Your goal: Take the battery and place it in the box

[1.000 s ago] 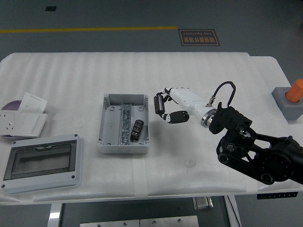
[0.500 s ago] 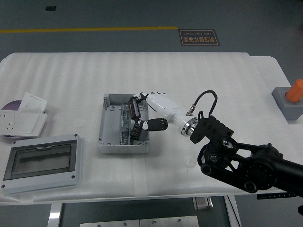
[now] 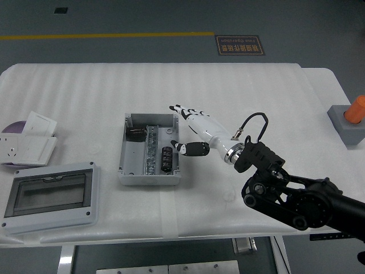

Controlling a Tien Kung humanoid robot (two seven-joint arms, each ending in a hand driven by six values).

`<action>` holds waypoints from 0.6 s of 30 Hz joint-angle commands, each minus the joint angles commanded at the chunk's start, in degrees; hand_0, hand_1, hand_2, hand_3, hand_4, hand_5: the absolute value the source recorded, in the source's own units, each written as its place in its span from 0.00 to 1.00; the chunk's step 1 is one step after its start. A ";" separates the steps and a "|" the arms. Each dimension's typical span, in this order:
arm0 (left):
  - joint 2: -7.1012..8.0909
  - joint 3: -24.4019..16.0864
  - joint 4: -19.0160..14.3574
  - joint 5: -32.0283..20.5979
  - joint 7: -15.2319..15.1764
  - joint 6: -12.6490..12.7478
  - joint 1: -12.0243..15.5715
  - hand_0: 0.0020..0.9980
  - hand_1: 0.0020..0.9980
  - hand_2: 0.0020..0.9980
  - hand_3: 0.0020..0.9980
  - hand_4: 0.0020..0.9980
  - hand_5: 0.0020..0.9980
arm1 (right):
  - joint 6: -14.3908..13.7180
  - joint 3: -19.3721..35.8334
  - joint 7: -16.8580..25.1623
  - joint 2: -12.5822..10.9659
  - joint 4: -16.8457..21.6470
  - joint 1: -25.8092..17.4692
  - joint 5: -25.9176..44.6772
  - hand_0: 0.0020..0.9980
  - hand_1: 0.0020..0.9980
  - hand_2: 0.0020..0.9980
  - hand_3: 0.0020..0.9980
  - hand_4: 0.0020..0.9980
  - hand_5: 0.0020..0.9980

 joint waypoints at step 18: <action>0.54 -0.74 -0.13 0.71 0.46 -0.25 0.80 0.55 0.64 0.53 0.55 0.45 0.37 | -0.97 22.90 1.21 -8.72 -1.94 -12.93 -1.13 1.00 0.96 0.98 1.00 0.66 0.29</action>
